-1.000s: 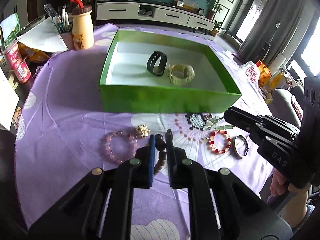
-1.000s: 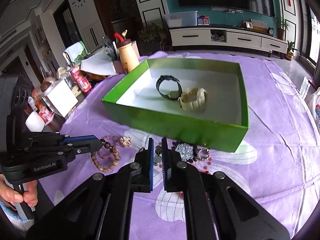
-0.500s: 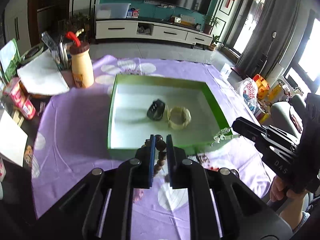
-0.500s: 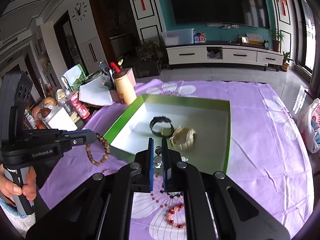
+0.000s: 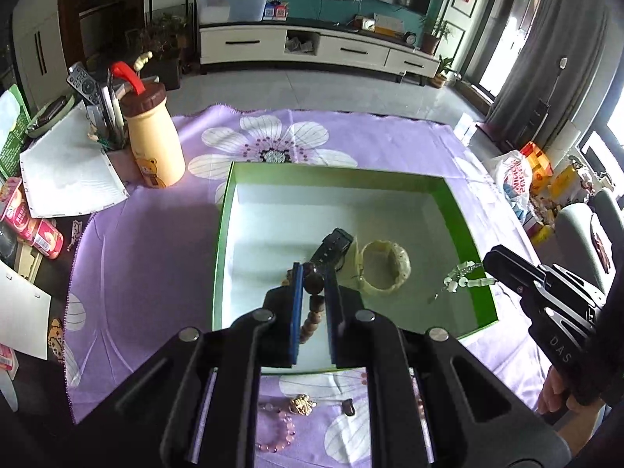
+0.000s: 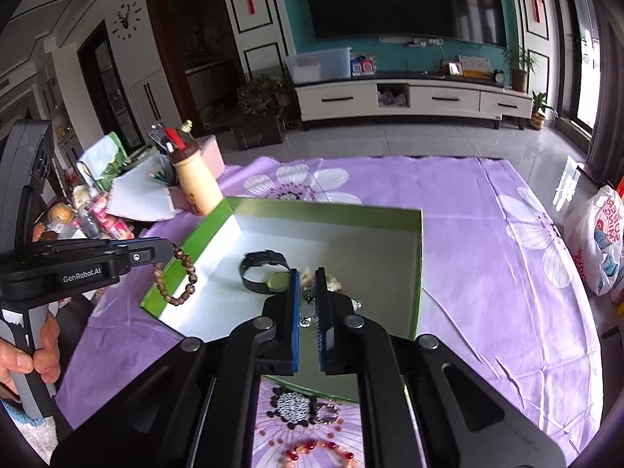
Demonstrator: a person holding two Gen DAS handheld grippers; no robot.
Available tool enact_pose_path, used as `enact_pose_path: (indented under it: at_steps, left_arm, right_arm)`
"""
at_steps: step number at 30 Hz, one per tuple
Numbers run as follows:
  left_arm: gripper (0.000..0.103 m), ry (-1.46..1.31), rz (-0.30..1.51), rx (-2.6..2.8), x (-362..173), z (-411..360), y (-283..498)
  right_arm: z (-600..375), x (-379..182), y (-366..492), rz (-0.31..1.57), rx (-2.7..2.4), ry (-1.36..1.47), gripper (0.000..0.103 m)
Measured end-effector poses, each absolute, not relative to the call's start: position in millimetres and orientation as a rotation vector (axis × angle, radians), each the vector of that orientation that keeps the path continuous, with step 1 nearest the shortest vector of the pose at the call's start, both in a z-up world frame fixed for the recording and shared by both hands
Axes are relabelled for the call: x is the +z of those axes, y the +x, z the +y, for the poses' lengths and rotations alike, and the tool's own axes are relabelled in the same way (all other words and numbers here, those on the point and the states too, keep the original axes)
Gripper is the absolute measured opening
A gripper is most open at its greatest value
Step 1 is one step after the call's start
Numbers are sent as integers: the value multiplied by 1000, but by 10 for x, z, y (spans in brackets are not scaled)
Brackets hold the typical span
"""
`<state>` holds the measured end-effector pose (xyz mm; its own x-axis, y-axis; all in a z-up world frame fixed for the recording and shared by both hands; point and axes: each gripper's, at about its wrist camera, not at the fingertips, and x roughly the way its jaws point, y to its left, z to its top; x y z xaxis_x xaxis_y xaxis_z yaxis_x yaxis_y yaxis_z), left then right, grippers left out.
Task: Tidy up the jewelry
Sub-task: 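Carry the brown bead bracelet into the box while the right tool drops the green charm chain there, then move the left tool to the gold brooch and grasp it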
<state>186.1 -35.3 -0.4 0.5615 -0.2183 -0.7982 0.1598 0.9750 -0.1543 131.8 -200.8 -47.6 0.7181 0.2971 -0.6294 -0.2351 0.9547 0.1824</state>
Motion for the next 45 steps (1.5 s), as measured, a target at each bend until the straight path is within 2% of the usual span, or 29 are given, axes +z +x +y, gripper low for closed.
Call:
enact_pose_path:
  at_steps: [10, 19, 20, 21, 22, 24, 28, 29, 30, 33, 41, 45]
  left_arm:
    - [10, -28, 1029, -177, -441, -399, 2097]
    - [10, -9, 1043, -166, -572, -445, 2184]
    - [10, -10, 1042, -166, -568, -449, 2186]
    - [11, -9, 1040, -166, -561, -461, 2182]
    - [12, -6, 1037, -164, -555, -464, 2181]
    - [27, -4, 1032, -165, -534, -477, 2169]
    - [42, 7, 1006, -169, -470, -482, 2125]
    - [52, 3, 998, -172, -448, -478, 2108]
    - [58, 3, 990, -171, -426, -473, 2093]
    - [65, 6, 975, -168, -378, -449, 2049]
    - [73, -26, 942, -164, -236, -268, 1848]
    - [75, -52, 940, -160, -211, -129, 1701]
  right_arm:
    - [-2113, -891, 1621, 816, 244, 99, 7]
    - [-2181, -1010, 1733, 856, 223, 110, 7]
    - [-2191, -1013, 1737, 858, 223, 114, 8]
    - [-2195, -1014, 1746, 860, 219, 119, 13]
    - [-2208, -1011, 1746, 860, 218, 128, 18]
    - [-2233, -998, 1739, 857, 221, 145, 19]
    - [-2244, -954, 1712, 849, 222, 158, 24]
    - [-2243, -940, 1701, 846, 225, 160, 26]
    - [-2245, -925, 1676, 842, 229, 161, 29]
    - [-2218, -884, 1618, 832, 241, 157, 32]
    - [-2088, -749, 1371, 799, 305, 129, 33]
    - [-2002, -707, 1213, 792, 345, 115, 33]
